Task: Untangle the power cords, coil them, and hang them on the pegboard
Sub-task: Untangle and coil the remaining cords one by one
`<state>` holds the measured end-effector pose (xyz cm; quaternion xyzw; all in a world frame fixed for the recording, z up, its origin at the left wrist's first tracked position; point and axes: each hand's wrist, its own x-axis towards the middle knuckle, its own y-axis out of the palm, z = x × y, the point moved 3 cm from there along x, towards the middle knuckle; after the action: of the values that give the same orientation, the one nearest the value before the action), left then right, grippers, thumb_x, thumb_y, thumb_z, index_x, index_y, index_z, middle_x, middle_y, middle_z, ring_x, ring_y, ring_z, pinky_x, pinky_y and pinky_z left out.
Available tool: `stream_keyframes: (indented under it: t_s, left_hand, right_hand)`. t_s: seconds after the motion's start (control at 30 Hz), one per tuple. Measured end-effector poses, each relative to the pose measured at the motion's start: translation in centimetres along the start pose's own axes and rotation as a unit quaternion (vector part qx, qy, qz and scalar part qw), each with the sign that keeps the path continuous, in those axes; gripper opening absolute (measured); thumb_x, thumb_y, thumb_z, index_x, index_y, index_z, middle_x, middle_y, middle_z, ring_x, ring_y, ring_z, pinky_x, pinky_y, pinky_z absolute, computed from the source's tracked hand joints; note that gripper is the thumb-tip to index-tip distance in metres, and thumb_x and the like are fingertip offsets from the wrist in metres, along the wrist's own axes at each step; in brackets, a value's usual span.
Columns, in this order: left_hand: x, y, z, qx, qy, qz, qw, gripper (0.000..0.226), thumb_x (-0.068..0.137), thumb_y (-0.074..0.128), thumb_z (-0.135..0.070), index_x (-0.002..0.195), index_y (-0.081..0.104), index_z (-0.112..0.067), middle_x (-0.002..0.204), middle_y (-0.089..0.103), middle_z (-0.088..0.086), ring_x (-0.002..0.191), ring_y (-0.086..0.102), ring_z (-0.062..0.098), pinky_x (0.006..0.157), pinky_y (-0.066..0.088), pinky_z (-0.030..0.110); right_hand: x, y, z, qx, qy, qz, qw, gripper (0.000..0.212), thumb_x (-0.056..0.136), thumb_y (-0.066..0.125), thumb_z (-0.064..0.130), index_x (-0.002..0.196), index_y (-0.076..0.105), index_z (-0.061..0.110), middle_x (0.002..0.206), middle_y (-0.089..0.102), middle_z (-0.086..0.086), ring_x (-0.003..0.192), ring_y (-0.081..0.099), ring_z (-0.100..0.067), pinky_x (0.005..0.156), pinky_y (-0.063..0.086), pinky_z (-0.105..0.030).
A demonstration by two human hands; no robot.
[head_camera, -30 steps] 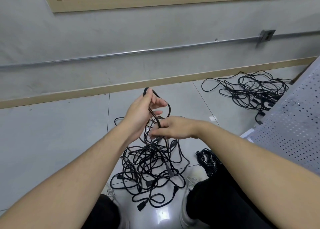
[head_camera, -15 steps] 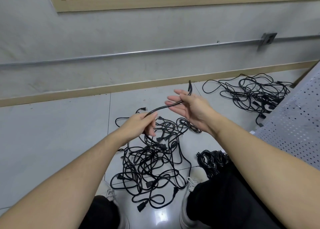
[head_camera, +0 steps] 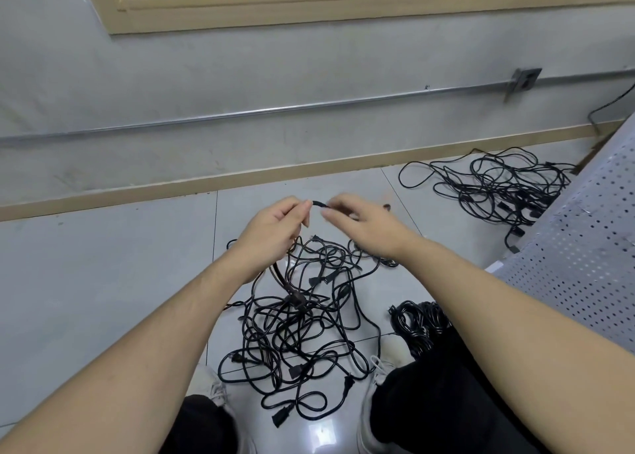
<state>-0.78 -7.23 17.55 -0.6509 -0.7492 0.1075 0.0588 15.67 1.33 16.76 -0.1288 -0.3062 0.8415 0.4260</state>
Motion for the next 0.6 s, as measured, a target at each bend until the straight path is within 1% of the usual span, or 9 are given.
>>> stream_keyframes:
  t_s: [0.03,0.07,0.1,0.17,0.23,0.33,0.4,0.53,0.6]
  left_hand:
    - [0.0,0.0,-0.1,-0.004,0.003,0.0,1.0,0.041,0.107,0.048,-0.038,0.067,0.059,-0.031,0.054,0.036,-0.013,0.048,0.025,0.009,0.043,0.02,0.022]
    - [-0.1,0.0,0.0,-0.008,0.002,0.004,1.0,0.04,0.107,0.048,-0.038,0.069,0.058,-0.03,0.055,0.038,-0.011,0.048,0.026,0.009,0.043,0.021,0.022]
    - [-0.2,0.0,0.0,-0.016,-0.003,0.011,1.0,0.037,0.107,0.048,-0.039,0.072,0.057,-0.028,0.058,0.041,-0.008,0.048,0.028,0.009,0.043,0.022,0.021]
    - [-0.4,-0.2,0.3,-0.042,-0.01,0.022,0.999,0.033,0.108,0.046,-0.039,0.081,0.053,-0.02,0.062,0.05,-0.001,0.047,0.036,0.012,0.045,0.03,0.022]
    - [-0.4,-0.2,0.5,-0.075,-0.014,0.026,0.997,0.033,0.11,0.041,-0.037,0.085,0.05,-0.016,0.061,0.055,0.002,0.048,0.042,0.016,0.048,0.037,0.025]
    - [-0.2,-0.1,0.9,-0.1,-0.022,0.015,0.995,0.036,0.112,0.034,-0.037,0.085,0.047,-0.017,0.055,0.042,-0.003,0.046,0.032,0.014,0.048,0.028,0.026]
    - [0.0,0.4,1.0,-0.095,-0.026,0.004,0.995,0.037,0.111,0.034,-0.041,0.083,0.044,-0.019,0.056,0.035,-0.005,0.048,0.024,0.012,0.048,0.021,0.025]
    - [0.0,1.6,1.2,-0.109,-0.047,0.024,0.993,0.039,0.109,0.036,-0.047,0.086,0.048,-0.018,0.06,0.05,0.002,0.047,0.04,0.016,0.046,0.036,0.025]
    - [-0.3,2.5,1.5,-0.158,-0.085,0.039,0.983,0.042,0.108,0.038,-0.05,0.084,0.05,-0.017,0.065,0.057,0.005,0.052,0.052,0.018,0.053,0.048,0.028]
  right_hand:
    - [-0.3,1.0,0.0,0.062,0.009,0.049,0.997,0.017,0.102,0.057,0.041,0.099,0.064,0.026,0.081,0.067,0.01,0.079,0.065,-0.014,0.08,0.053,-0.031]
    - [-0.5,1.6,0.1,0.092,0.01,0.065,0.994,0.016,0.103,0.057,0.037,0.095,0.064,0.025,0.068,0.059,0.013,0.064,0.058,-0.009,0.068,0.05,-0.027]
    - [-0.6,1.8,0.4,0.093,0.005,0.048,0.995,0.018,0.103,0.057,0.034,0.089,0.062,0.024,0.061,0.051,0.013,0.054,0.047,-0.005,0.058,0.043,-0.023]
    - [-0.5,1.7,0.8,0.123,0.014,-0.001,0.992,0.023,0.104,0.056,0.029,0.083,0.059,0.024,0.06,0.042,0.006,0.048,0.035,-0.005,0.047,0.032,-0.019]
    - [-0.5,1.0,1.2,0.214,0.052,-0.032,0.975,0.019,0.106,0.052,0.027,0.089,0.06,0.022,0.059,0.04,0.004,0.045,0.031,-0.009,0.04,0.026,-0.018]
    - [-0.7,0.7,0.9,0.312,0.1,-0.022,0.945,0.012,0.106,0.051,0.029,0.1,0.061,0.025,0.054,0.037,0.007,0.045,0.027,-0.01,0.038,0.022,-0.019]
    - [-0.8,0.6,0.9,0.337,0.118,0.003,0.934,0.017,0.105,0.052,0.032,0.093,0.058,0.023,0.053,0.033,0.007,0.043,0.024,-0.009,0.037,0.021,-0.018]
    - [-0.9,-0.1,1.8,0.388,0.157,-0.046,0.907,0.044,0.099,0.056,0.051,0.067,0.044,0.023,0.052,0.026,0.009,0.043,0.019,-0.008,0.039,0.017,-0.019]
    - [-0.7,0.1,2.0,0.431,0.156,-0.067,0.886,0.049,0.097,0.058,0.054,0.063,0.037,0.026,0.054,0.023,0.008,0.046,0.015,-0.009,0.041,0.014,-0.021]
